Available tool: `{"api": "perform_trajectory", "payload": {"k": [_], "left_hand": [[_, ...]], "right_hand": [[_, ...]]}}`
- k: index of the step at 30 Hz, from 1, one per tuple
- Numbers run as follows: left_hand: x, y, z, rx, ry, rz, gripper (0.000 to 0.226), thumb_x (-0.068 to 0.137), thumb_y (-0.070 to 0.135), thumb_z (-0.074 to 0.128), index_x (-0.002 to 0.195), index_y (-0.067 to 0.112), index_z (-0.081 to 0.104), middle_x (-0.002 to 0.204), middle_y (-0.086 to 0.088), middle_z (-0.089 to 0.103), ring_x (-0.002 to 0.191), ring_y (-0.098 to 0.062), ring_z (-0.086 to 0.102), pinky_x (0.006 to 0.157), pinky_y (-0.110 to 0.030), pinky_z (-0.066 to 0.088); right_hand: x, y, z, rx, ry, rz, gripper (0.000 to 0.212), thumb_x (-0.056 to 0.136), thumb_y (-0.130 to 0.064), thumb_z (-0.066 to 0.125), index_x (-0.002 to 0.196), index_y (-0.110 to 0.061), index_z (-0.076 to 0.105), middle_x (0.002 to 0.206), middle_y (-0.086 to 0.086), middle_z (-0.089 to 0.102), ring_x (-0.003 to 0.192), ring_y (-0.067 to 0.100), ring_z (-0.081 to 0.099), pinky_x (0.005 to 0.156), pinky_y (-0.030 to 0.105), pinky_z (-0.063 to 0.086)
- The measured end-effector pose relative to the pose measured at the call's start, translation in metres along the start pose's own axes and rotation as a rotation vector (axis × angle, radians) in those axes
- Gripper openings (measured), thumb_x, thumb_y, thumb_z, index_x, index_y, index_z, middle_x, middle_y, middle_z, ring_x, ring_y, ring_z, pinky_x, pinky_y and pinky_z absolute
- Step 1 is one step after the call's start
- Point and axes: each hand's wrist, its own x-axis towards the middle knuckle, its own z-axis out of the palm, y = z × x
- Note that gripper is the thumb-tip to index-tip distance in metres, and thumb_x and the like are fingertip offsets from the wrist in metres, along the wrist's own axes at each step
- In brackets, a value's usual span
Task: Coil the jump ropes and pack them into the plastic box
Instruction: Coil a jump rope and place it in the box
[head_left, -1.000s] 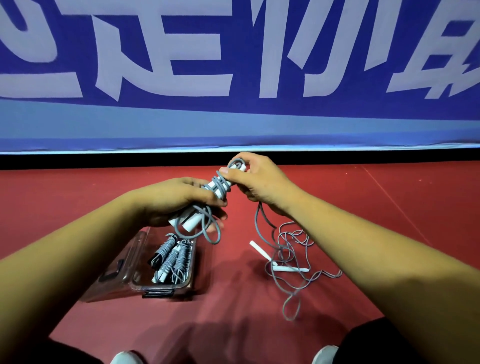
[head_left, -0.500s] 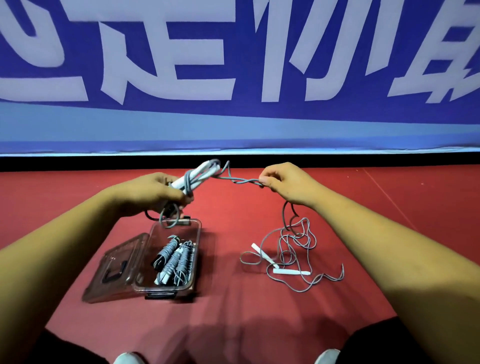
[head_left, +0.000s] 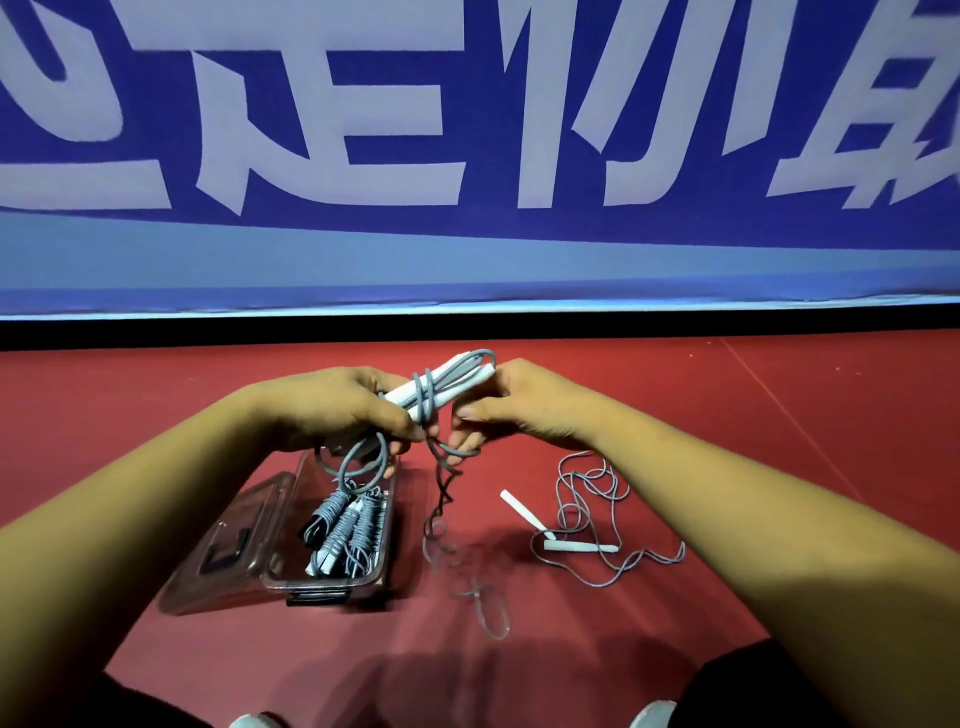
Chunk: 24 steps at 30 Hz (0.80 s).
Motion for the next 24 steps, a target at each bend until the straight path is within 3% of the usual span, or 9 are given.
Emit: {"api": "perform_trajectory", "payload": {"k": [2,4,6,9,12,15,18,20,24], "left_hand": [[-0.004,0.002,-0.004,0.011,0.007,-0.006,0.015,0.073,0.004,0.07,0.075,0.019,0.072,0.066,-0.012,0.057,0.053,-0.018,0.056,0.051,-0.023,0.048],[-0.008,0.007,-0.005,0.006,-0.019,-0.019,0.019,0.076,-0.006,0.066,0.077,0.012,0.069,0.062,-0.012,0.058,0.05,-0.02,0.058,0.05,-0.022,0.049],[-0.009,0.014,-0.003,0.013,-0.061,-0.023,0.014,0.073,-0.004,0.067,0.081,0.007,0.067,0.06,-0.01,0.06,0.048,-0.019,0.058,0.051,-0.022,0.049],[-0.012,0.016,-0.002,0.056,-0.132,-0.074,0.015,0.07,-0.002,0.071,0.076,0.011,0.071,0.06,-0.007,0.061,0.046,-0.016,0.056,0.05,-0.021,0.049],[-0.019,0.012,-0.006,0.108,-0.152,-0.174,0.011,0.076,0.004,0.069,0.07,0.013,0.068,0.059,-0.006,0.058,0.043,-0.013,0.055,0.046,-0.019,0.047],[-0.019,-0.002,-0.023,0.207,0.022,-0.209,0.005,0.083,0.006,0.068,0.084,0.008,0.064,0.063,-0.011,0.058,0.042,-0.014,0.052,0.041,-0.019,0.042],[-0.015,-0.016,-0.041,-0.076,0.19,-0.113,0.035,0.077,0.015,0.073,0.11,0.008,0.063,0.066,-0.012,0.059,0.047,-0.016,0.054,0.042,-0.021,0.045],[-0.007,-0.017,-0.046,-0.392,0.215,0.014,0.055,0.063,0.026,0.082,0.114,0.013,0.065,0.073,-0.012,0.062,0.06,-0.019,0.062,0.053,-0.026,0.055],[0.018,-0.015,-0.044,-0.674,0.494,0.087,0.023,0.078,0.024,0.073,0.099,0.017,0.067,0.084,-0.006,0.062,0.074,-0.018,0.063,0.066,-0.03,0.054]], "right_hand": [[0.002,0.0,0.001,0.173,-0.022,0.016,0.047,0.084,0.007,0.062,0.128,-0.006,0.05,0.109,0.023,0.066,0.094,0.03,0.066,0.09,0.038,0.052],[0.005,-0.001,0.005,0.233,-0.103,-0.015,0.073,0.075,0.006,0.065,0.139,-0.018,0.041,0.13,0.012,0.057,0.113,0.024,0.059,0.103,0.038,0.042],[0.008,-0.003,0.018,0.192,-0.284,-0.054,0.067,0.077,0.007,0.066,0.139,-0.01,0.045,0.135,0.001,0.052,0.128,0.018,0.048,0.112,0.036,0.033],[0.009,0.0,0.035,0.151,-0.346,-0.08,0.04,0.081,0.001,0.066,0.12,0.007,0.056,0.108,0.012,0.06,0.101,0.02,0.055,0.096,0.036,0.041],[0.003,-0.008,0.022,-0.077,-0.166,-0.074,0.016,0.088,0.006,0.061,0.099,-0.004,0.066,0.076,0.002,0.068,0.069,0.008,0.064,0.073,0.023,0.048],[-0.003,-0.01,-0.009,-0.242,0.061,-0.055,0.008,0.092,0.001,0.059,0.093,0.0,0.067,0.061,0.003,0.066,0.054,0.005,0.062,0.057,0.011,0.041],[-0.006,-0.003,-0.026,-0.233,0.191,-0.039,0.011,0.094,-0.002,0.058,0.086,-0.006,0.065,0.054,-0.002,0.06,0.069,0.025,0.072,0.065,0.022,0.051],[-0.005,0.001,-0.022,-0.193,0.202,0.044,0.018,0.096,-0.003,0.054,0.081,-0.01,0.06,0.057,0.006,0.057,0.062,0.028,0.071,0.057,0.03,0.054],[0.001,0.011,-0.008,-0.235,0.145,0.207,0.022,0.099,-0.004,0.048,0.078,-0.011,0.053,0.059,0.01,0.055,0.051,0.023,0.066,0.044,0.026,0.052]]}}
